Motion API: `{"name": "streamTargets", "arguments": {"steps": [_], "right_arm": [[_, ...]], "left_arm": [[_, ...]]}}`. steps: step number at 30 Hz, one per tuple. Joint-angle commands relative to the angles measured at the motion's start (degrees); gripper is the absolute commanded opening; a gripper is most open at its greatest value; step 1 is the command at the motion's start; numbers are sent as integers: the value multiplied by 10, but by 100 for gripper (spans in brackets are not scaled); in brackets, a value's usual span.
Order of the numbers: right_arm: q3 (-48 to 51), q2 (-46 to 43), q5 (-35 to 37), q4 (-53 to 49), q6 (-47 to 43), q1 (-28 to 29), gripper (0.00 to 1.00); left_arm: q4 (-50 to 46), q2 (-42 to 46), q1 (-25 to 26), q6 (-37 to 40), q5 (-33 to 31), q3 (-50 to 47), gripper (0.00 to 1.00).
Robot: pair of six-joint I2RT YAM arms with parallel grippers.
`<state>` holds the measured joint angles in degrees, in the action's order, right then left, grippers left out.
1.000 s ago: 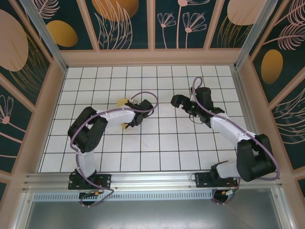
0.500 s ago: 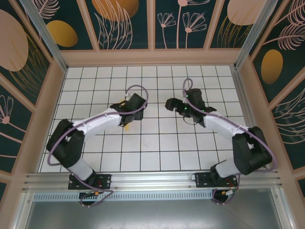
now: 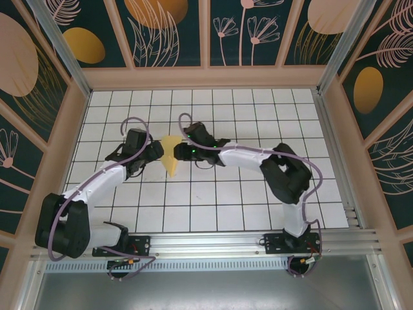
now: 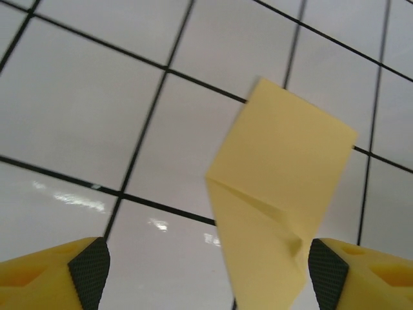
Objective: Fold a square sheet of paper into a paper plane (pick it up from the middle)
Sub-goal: Move the paper to the center of the table.
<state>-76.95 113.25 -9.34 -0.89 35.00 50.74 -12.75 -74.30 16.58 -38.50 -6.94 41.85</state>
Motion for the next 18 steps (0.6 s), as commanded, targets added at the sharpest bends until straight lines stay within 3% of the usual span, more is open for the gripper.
{"name": "streamTargets", "arguments": {"steps": [1, 9, 18], "right_arm": [[-66, 52, -7, -31, -5, 26, 34], [-180, 158, -3, -97, -18, 42, 26], [-173, 169, 11, -155, -87, 40, 24]], "left_arm": [[35, 25, -39, -30, 50, -28, 79], [50, 41, -76, -44, 67, -47, 66], [53, 32, -77, -35, 90, -48, 63]]}}
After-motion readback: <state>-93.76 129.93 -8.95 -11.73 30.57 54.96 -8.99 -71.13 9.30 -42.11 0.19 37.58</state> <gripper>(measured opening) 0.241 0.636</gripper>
